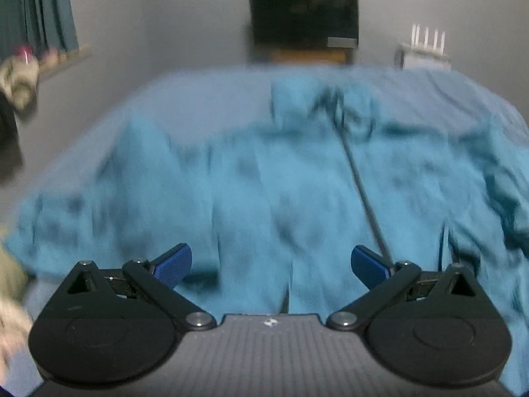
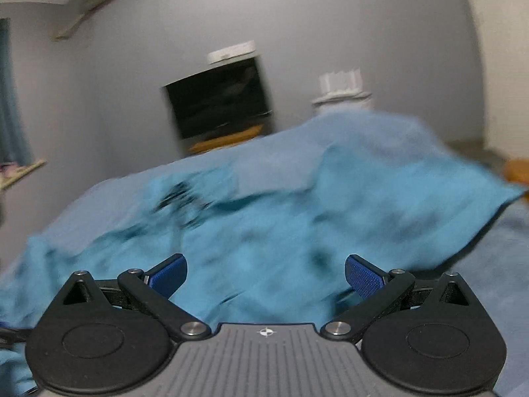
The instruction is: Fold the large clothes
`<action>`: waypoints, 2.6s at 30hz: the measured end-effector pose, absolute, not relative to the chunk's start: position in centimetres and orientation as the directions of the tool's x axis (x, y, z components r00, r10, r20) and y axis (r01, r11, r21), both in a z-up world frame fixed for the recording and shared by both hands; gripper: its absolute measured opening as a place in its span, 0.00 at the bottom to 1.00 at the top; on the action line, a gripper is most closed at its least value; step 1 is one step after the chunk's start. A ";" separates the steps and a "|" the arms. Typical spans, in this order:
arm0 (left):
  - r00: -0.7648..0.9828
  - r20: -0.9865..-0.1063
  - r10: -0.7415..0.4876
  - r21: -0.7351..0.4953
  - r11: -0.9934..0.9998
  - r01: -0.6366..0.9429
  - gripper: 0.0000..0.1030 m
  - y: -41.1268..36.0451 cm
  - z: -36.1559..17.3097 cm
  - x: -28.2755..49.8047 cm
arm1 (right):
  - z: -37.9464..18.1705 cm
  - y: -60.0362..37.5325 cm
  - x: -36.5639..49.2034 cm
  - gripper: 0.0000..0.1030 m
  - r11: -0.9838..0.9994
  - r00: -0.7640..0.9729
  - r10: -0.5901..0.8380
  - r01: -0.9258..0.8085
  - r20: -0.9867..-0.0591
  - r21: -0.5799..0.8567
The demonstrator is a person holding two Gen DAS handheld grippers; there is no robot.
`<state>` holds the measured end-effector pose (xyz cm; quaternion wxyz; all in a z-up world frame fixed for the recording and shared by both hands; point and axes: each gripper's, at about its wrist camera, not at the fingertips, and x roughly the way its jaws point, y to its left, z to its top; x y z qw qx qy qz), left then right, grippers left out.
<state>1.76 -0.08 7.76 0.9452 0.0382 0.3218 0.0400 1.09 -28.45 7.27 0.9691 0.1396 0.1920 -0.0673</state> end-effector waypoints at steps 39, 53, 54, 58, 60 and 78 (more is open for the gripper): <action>0.513 -0.851 -0.114 0.013 0.971 0.237 1.00 -3.9 -8.0 9.3 | -6.5 -59.5 9.4 0.05 0.475 0.904 -0.350 0.397 -0.246 0.786; 0.529 -0.838 -0.131 -0.008 0.974 0.228 1.00 -3.7 -7.7 9.2 | 9.2 -39.1 10.1 0.03 0.951 0.992 -0.042 0.004 0.118 0.310; 0.530 -0.837 -0.133 -0.011 0.974 0.226 1.00 -3.6 -7.7 9.2 | 10.1 -37.2 10.2 0.03 0.961 0.991 0.008 -0.045 0.133 0.274; 0.544 -0.826 -0.150 -0.043 0.978 0.205 1.00 -2.8 -7.3 9.1 | 11.9 -28.4 11.4 0.03 0.959 0.967 0.227 -0.242 0.116 0.145; 0.587 -0.793 -0.164 -0.085 0.983 0.160 1.00 -1.7 -6.4 9.0 | 11.3 -24.3 12.5 0.03 0.938 0.945 0.321 -0.327 0.063 0.117; 0.758 -0.650 -0.063 -0.236 0.964 -0.123 1.00 7.0 -3.0 11.1 | -2.1 -16.2 15.1 0.63 0.681 0.799 0.523 -0.183 -0.297 0.709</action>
